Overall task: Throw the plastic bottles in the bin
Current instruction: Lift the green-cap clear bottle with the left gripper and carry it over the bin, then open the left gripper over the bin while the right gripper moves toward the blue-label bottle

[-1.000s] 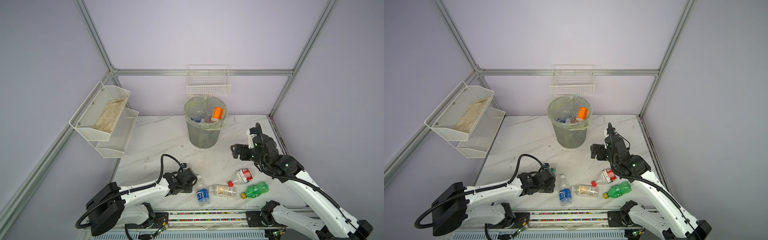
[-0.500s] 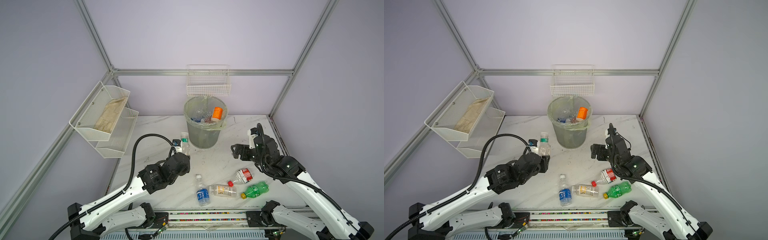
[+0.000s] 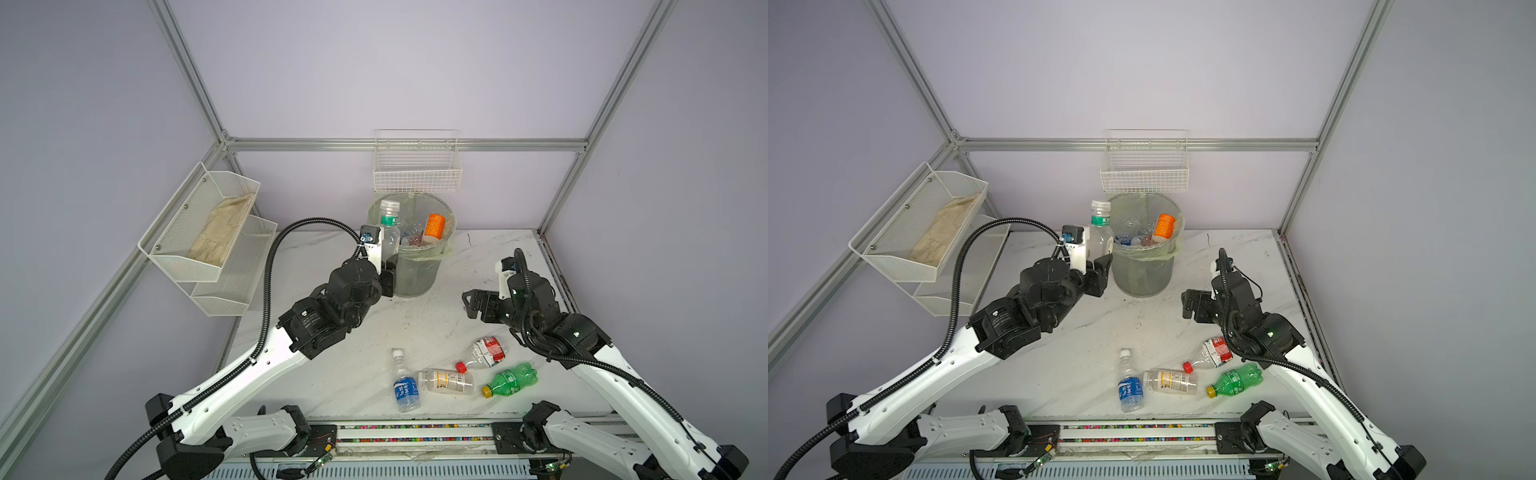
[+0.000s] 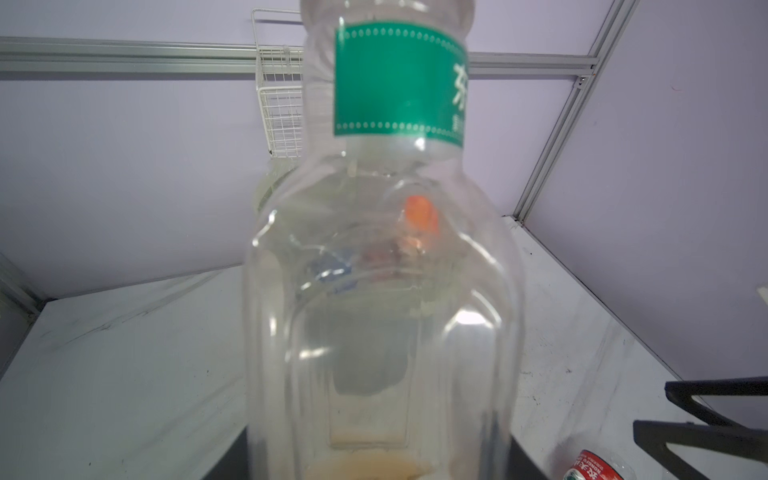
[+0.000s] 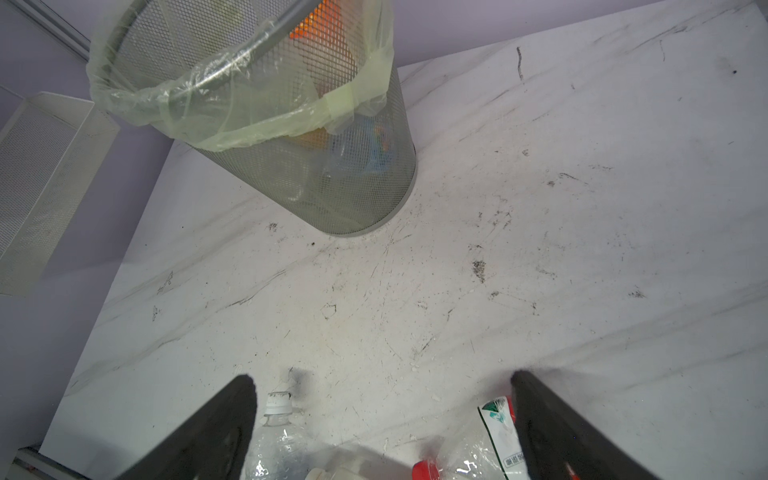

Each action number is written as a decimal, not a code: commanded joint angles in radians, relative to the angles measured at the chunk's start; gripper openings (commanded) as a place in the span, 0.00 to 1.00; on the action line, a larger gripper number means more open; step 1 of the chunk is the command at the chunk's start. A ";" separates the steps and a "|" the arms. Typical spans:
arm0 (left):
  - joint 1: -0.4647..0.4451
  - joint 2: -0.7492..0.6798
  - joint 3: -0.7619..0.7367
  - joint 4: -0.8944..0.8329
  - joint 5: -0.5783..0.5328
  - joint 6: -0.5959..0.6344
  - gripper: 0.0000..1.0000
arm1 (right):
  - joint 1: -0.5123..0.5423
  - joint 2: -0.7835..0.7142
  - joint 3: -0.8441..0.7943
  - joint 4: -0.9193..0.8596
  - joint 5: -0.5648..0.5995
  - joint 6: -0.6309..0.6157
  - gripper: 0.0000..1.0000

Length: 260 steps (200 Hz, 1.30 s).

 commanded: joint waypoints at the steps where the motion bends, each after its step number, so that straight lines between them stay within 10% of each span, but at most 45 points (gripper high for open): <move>1: 0.045 0.060 0.162 0.084 0.086 0.067 0.34 | 0.002 -0.014 0.000 -0.009 0.024 0.012 0.97; 86: 0.287 0.509 0.612 -0.089 0.418 -0.053 0.38 | 0.002 -0.023 0.019 -0.029 0.024 0.014 0.97; 95: 0.309 0.574 0.692 -0.165 0.451 -0.079 0.47 | 0.002 -0.027 0.024 -0.035 0.026 0.014 0.97; 107: 0.337 0.676 0.846 -0.313 0.487 -0.114 0.98 | 0.003 -0.032 0.033 -0.046 0.028 0.014 0.97; 130: 0.327 0.772 1.114 -0.528 0.460 -0.096 1.00 | 0.002 -0.050 0.044 -0.064 0.035 0.014 0.97; 260: 0.234 0.077 0.455 -0.141 0.338 -0.044 1.00 | 0.002 0.003 0.026 -0.031 -0.050 -0.001 0.97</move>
